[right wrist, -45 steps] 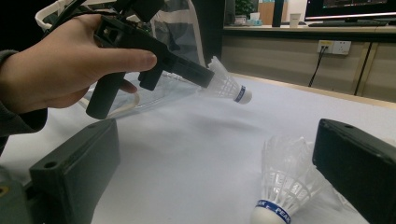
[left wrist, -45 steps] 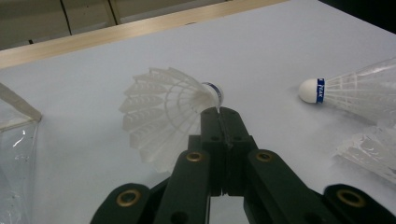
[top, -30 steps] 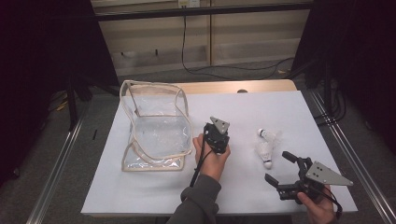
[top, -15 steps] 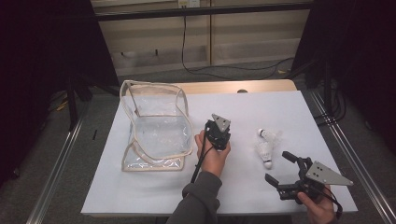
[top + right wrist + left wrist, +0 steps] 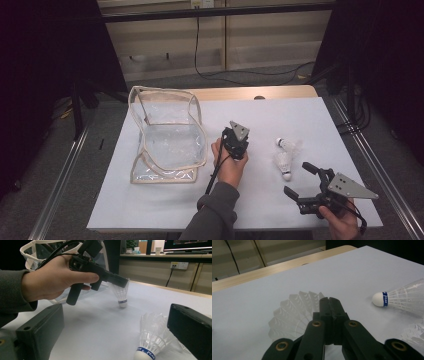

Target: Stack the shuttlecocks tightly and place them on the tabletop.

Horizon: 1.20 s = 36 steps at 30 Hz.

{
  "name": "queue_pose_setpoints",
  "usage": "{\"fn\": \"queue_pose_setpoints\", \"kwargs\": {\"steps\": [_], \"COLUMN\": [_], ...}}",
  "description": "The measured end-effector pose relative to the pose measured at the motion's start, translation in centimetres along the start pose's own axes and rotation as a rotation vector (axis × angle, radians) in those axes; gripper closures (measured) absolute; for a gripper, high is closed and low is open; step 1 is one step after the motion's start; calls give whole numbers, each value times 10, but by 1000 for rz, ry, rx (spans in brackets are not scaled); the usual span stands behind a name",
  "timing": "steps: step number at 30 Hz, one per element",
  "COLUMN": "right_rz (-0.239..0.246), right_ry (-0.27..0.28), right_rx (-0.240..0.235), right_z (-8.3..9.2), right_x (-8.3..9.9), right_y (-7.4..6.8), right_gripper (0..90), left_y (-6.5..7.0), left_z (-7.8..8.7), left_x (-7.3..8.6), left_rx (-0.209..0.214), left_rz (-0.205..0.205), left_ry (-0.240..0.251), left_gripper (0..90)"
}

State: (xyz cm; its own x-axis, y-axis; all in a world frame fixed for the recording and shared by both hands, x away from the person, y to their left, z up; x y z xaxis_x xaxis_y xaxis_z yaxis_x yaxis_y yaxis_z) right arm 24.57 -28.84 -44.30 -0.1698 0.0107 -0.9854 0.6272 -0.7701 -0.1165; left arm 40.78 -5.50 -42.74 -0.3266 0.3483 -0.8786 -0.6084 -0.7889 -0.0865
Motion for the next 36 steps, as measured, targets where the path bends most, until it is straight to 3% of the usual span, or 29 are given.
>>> {"fn": "queue_pose_setpoints", "kwargs": {"steps": [19,27,36], "right_rz": [0,0,1], "right_ry": [0,-1,-1], "right_rx": [-3,-2,0], "right_z": [-1,-1,0], "right_x": [0,1,1], "right_y": [0,0,0], "right_gripper": [5,5,5], "left_y": [-13,-18,-19], "left_z": [11,18,18], "left_x": [-2,-10,-11], "left_rx": [-75,-98,-70], "left_rz": [-30,-57,-40], "left_ry": [-38,-58,-61], "left_gripper": [900,900,900]}}
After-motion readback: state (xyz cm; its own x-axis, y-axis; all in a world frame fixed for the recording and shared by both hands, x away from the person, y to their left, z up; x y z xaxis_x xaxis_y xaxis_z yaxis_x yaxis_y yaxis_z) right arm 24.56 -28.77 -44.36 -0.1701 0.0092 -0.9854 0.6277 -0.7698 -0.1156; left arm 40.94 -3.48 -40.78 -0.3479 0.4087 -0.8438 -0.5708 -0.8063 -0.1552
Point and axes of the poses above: each handheld gripper's, and its own axes: z roughly backward along the jaws, x roughly out of its underside, y roughly to its right, the point moved 1 cm from there along -z, roughly forward along the jaws, and after that the axes turned 3 degrees about -z, right-handed, at the moved point
